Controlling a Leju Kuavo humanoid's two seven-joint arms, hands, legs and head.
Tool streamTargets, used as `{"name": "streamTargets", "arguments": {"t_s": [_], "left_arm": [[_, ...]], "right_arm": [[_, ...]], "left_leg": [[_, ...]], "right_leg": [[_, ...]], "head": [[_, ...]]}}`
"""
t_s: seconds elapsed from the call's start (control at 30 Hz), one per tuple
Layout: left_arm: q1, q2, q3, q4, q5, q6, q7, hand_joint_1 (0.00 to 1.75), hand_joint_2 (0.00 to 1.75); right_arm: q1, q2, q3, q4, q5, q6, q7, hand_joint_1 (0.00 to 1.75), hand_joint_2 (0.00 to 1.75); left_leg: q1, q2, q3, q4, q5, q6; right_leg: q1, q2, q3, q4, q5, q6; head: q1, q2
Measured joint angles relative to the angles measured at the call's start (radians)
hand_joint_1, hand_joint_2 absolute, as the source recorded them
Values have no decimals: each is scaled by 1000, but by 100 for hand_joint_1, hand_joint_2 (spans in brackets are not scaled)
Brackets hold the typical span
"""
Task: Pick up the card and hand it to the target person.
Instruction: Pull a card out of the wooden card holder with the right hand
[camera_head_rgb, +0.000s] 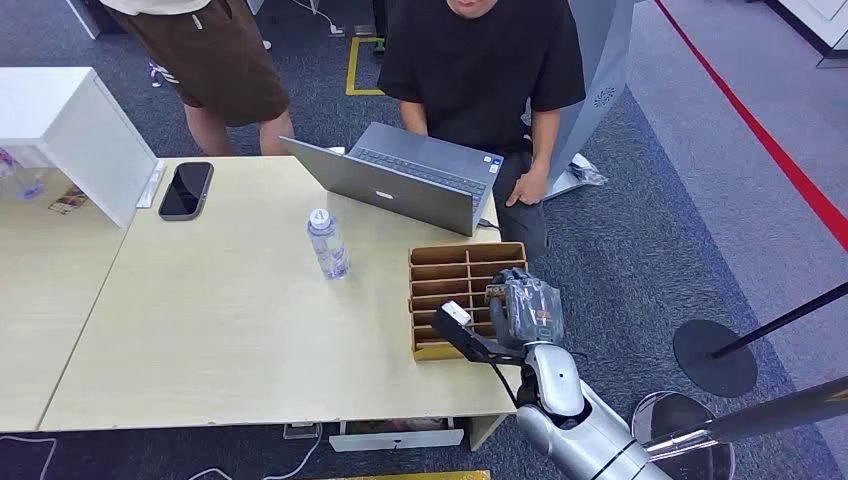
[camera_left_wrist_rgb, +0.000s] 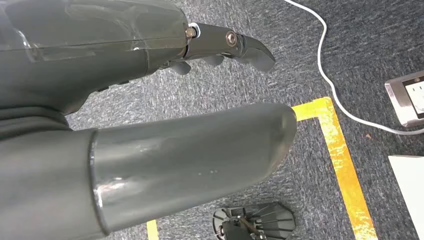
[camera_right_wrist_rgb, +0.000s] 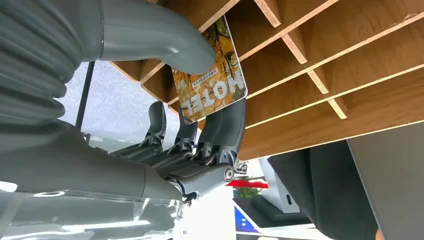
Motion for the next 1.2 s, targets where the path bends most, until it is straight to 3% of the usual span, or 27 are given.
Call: {"name": "streamTargets", "arguments": {"t_s": [0.1, 0.27, 0.33, 0.73, 1.2], "left_arm": [[0, 0, 0, 0, 0, 0, 0, 0, 0], [0, 0, 0, 0, 1, 0, 0, 0, 0], [0, 0, 0, 0, 3, 0, 0, 0, 0], [1, 0, 0, 0, 5, 3, 0, 0, 0], [7, 0, 0, 0, 11, 8, -5, 0, 0]], "right_arm": [[0, 0, 0, 0, 0, 1, 2, 125, 175], [-5, -2, 0, 0, 0, 1, 4, 163, 175], [-6, -3, 0, 0, 0, 1, 4, 168, 175], [-11, -3, 1, 0, 5, -8, -4, 175, 175], [-5, -30, 0, -86, 132, -1, -9, 175, 175]], "left_leg": [[0, 0, 0, 0, 0, 0], [0, 0, 0, 0, 0, 0], [0, 0, 0, 0, 0, 0], [0, 0, 0, 0, 0, 0], [0, 0, 0, 0, 0, 0]], "right_leg": [[0, 0, 0, 0, 0, 0], [0, 0, 0, 0, 0, 0], [0, 0, 0, 0, 0, 0], [0, 0, 0, 0, 0, 0], [0, 0, 0, 0, 0, 0]], "head": [[0, 0], [0, 0], [0, 0], [0, 0], [0, 0]]}}
